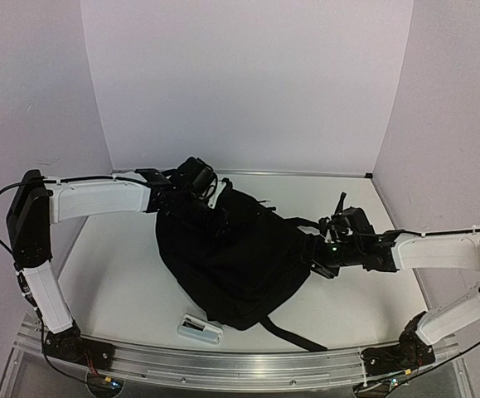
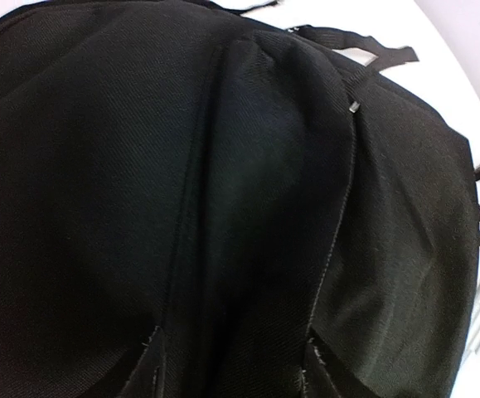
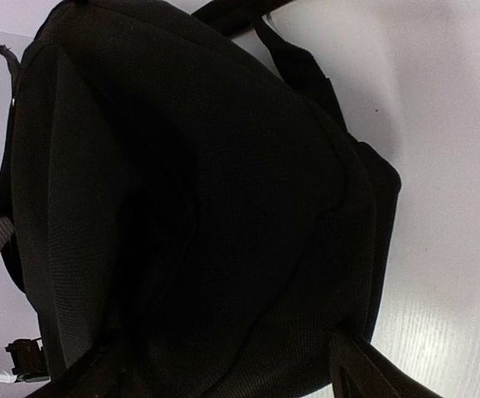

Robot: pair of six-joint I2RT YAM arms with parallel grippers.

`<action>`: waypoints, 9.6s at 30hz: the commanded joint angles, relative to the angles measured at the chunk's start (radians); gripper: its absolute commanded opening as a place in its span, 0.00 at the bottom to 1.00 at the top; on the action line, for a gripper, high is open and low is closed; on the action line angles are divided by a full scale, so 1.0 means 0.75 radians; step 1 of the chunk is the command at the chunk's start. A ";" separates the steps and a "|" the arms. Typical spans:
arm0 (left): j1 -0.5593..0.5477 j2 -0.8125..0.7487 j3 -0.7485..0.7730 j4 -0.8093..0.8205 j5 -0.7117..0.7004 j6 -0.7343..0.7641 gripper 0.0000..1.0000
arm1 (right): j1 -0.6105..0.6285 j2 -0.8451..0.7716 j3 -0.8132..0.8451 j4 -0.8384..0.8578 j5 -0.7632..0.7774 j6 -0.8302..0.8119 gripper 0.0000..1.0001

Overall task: Pack the student bag
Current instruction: Unzip the student bag at the center of the board, then adjust the student bag at the center of the board, then pick up the stationery from the center of the board, then place the stationery in the student bag.

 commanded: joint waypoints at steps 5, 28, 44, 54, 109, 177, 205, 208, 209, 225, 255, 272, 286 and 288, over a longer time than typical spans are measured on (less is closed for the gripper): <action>0.004 -0.089 -0.044 -0.009 -0.298 -0.106 0.11 | 0.006 0.175 0.069 0.189 0.032 -0.030 0.44; 0.086 -0.236 -0.439 0.358 -0.026 -0.572 0.00 | -0.265 0.654 0.775 -0.017 0.302 -0.546 0.49; 0.119 -0.211 -0.572 0.547 0.078 -0.664 0.00 | 0.315 0.591 1.117 -0.565 0.915 -0.506 0.79; 0.120 -0.229 -0.610 0.605 0.092 -0.692 0.00 | 0.559 0.917 1.527 -0.912 1.194 -0.490 0.92; 0.105 -0.620 -0.744 0.559 0.346 -0.267 0.68 | 0.456 0.736 1.350 -0.729 1.223 -0.353 0.00; -0.684 0.018 -0.469 0.218 -0.320 -0.085 0.41 | 0.333 0.513 1.111 -0.378 0.876 -0.429 0.00; -0.546 -0.183 -0.757 0.344 -0.098 -0.204 0.89 | 0.332 0.508 1.108 -0.376 0.868 -0.416 0.00; -0.549 -0.198 -0.794 0.337 -0.091 -0.220 0.85 | 0.333 0.507 1.107 -0.376 0.867 -0.415 0.00; -0.552 -0.205 -0.808 0.343 -0.083 -0.221 0.82 | 0.332 0.508 1.110 -0.375 0.866 -0.415 0.00; -0.576 -0.341 -0.858 0.407 -0.097 -0.097 0.34 | 0.333 0.507 1.113 -0.376 0.867 -0.420 0.00; 0.149 -0.510 -0.042 -0.290 0.501 -0.127 0.12 | 0.314 0.429 1.077 -0.378 0.847 -0.434 0.00; 0.166 -0.004 0.354 -0.483 0.628 0.047 0.10 | 0.314 0.431 1.118 -0.370 0.816 -0.433 0.00; 0.166 0.256 0.446 0.052 0.593 -0.147 0.10 | 0.313 0.442 1.086 -0.307 0.696 -0.406 0.00; 0.166 0.278 0.448 0.150 0.591 -0.192 0.10 | 0.314 0.440 1.077 -0.299 0.694 -0.400 0.00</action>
